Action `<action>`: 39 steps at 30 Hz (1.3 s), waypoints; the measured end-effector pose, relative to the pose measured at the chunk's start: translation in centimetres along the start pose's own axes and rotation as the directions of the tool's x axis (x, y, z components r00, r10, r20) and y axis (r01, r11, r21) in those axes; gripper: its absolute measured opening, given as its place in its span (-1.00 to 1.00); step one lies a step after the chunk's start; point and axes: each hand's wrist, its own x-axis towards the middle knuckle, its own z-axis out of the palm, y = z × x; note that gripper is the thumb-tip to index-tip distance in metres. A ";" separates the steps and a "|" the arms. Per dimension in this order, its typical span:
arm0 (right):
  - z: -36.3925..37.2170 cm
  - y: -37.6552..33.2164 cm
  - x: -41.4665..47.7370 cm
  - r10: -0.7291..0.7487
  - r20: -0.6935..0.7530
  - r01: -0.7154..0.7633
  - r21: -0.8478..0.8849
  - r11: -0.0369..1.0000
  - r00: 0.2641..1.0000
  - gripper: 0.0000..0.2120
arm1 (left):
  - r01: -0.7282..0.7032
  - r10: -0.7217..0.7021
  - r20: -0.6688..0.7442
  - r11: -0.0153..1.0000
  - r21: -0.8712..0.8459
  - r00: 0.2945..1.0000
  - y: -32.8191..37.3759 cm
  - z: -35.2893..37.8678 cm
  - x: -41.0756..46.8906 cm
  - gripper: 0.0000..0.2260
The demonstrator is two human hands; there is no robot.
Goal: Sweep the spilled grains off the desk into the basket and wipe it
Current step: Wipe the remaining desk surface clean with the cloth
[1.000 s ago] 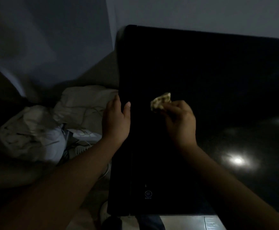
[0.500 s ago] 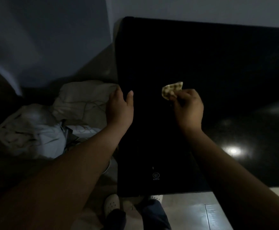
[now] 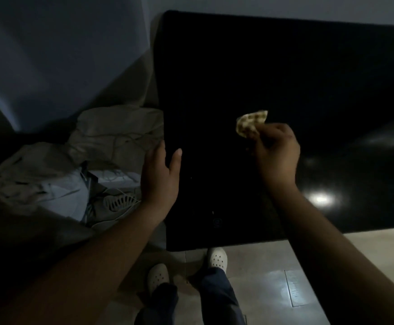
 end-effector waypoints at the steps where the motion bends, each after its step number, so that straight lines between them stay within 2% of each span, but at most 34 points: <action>1: 0.4 0.5 0.2 0.005 0.029 -0.005 -0.017 1.000 1.000 -0.80 | -0.011 0.011 0.002 1.000 0.001 1.000 -0.1 0.0 0.1 -0.48; 5: 1.9 1.5 -4.1 -0.102 0.130 0.106 -0.025 0.994 0.986 -0.81 | 0.001 -0.001 -0.012 0.999 0.035 1.000 -0.1 0.1 0.0 -0.54; 8: 1.0 0.8 -9.5 -0.178 0.184 0.191 -0.055 0.980 0.967 -0.77 | 0.009 -0.009 0.000 0.999 0.038 1.000 0.2 -0.1 0.0 -0.48; 12: -1.2 -0.8 -12.5 -0.142 0.280 0.131 0.061 0.990 0.949 -0.76 | 0.051 -0.051 -0.006 0.996 0.069 0.999 0.6 -0.1 -0.1 -0.53; 15: -1.9 -0.1 -10.5 -0.050 0.136 0.045 0.039 0.998 0.989 -0.83 | 0.034 -0.033 -0.010 0.997 0.074 0.999 0.1 0.0 0.1 -0.49; 18: -1.1 0.9 -8.0 0.069 0.019 -0.068 -0.052 0.996 0.997 -0.79 | 0.018 -0.017 -0.017 0.998 0.063 1.000 -0.2 0.0 0.2 -0.54; 20: 0.2 0.8 -8.5 0.025 0.045 -0.019 -0.121 0.993 0.999 -0.75 | 0.003 -0.002 -0.023 0.998 0.059 1.000 0.0 0.1 0.2 -0.57; 24: 0.7 -0.5 -13.6 -0.180 0.204 0.217 -0.176 0.960 0.962 -0.74 | 0.021 -0.020 -0.010 0.993 0.120 1.000 0.4 0.0 0.2 -0.54; 26: -0.4 -0.8 -15.8 -0.190 0.269 0.237 -0.155 0.959 0.944 -0.76 | 0.037 -0.041 0.027 0.988 0.151 0.999 0.6 -0.2 0.4 -0.51; 28: -1.7 -1.2 -17.6 -0.147 0.354 0.193 -0.097 0.976 0.924 -0.77 | 0.049 -0.063 0.078 0.985 0.167 0.995 1.1 -0.7 0.4 -0.50; 31: -3.5 -1.7 -19.4 -0.015 0.467 0.040 -0.045 0.998 0.884 -0.81 | 0.083 -0.111 0.149 0.980 0.182 0.983 2.4 -1.9 0.2 -0.56; 35: -4.8 -3.8 -18.3 0.103 0.327 -0.105 -0.012 0.994 0.939 -0.86 | 0.125 -0.165 0.163 0.965 0.232 0.973 3.5 -3.8 -1.6 -0.70; 39: -4.7 -5.9 -14.1 0.130 0.185 -0.132 -0.005 0.991 0.974 -0.94 | 0.152 -0.191 0.147 0.959 0.237 0.971 3.6 -5.7 -2.4 -0.72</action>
